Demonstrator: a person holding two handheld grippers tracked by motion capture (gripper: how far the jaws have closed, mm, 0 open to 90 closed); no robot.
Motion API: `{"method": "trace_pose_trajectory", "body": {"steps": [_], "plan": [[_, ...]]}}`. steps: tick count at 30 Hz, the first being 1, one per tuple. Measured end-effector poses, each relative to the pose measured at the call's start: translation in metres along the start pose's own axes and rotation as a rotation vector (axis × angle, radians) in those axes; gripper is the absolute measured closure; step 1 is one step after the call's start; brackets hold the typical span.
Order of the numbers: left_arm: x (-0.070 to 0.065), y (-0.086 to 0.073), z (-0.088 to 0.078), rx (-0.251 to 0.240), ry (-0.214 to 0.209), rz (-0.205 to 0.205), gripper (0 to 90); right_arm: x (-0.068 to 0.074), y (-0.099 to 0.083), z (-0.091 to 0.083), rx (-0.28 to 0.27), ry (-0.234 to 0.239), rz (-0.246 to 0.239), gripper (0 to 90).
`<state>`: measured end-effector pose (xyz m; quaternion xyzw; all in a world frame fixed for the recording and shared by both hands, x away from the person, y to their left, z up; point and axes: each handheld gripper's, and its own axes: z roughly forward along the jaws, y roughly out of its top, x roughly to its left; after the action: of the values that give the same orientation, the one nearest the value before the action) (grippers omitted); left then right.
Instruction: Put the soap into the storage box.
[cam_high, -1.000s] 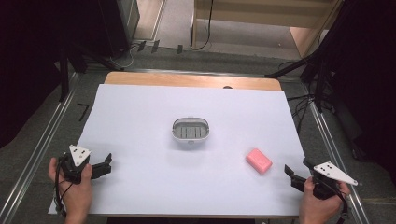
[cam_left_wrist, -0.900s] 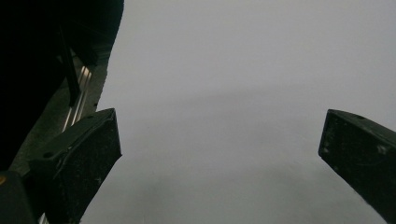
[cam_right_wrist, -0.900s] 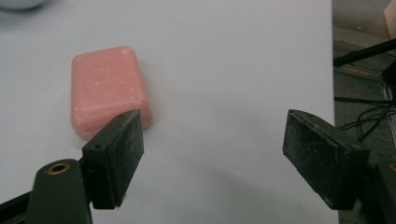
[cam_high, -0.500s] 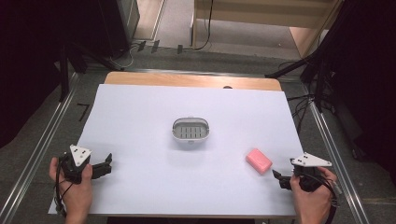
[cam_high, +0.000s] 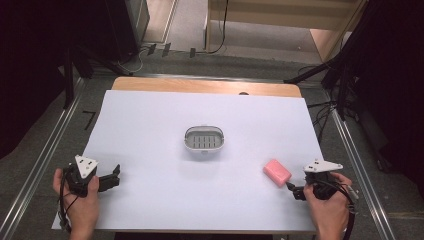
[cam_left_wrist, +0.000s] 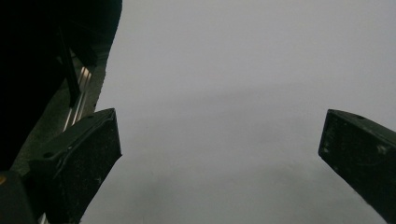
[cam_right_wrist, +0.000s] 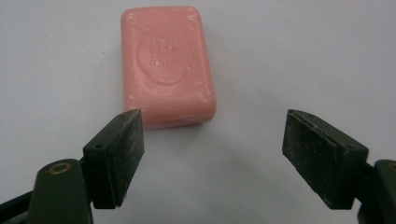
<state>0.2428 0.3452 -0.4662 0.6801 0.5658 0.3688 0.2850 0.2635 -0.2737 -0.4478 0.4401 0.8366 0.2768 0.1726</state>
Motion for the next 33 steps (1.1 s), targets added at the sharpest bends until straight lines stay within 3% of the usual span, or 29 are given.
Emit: {"method": "trace_pose_trajectory", "body": {"steps": [9, 33], "plan": [[0.000, 0.000, 0.000, 0.000, 0.000, 0.002, 0.0, 0.004, 0.016, 0.002, 0.035, 0.017, -0.025, 22.0], [0.000, 0.000, 0.000, 0.002, 0.001, 0.004, 0.0, 0.014, 0.040, 0.012, 0.083, 0.071, -0.033, 27.8]]}}
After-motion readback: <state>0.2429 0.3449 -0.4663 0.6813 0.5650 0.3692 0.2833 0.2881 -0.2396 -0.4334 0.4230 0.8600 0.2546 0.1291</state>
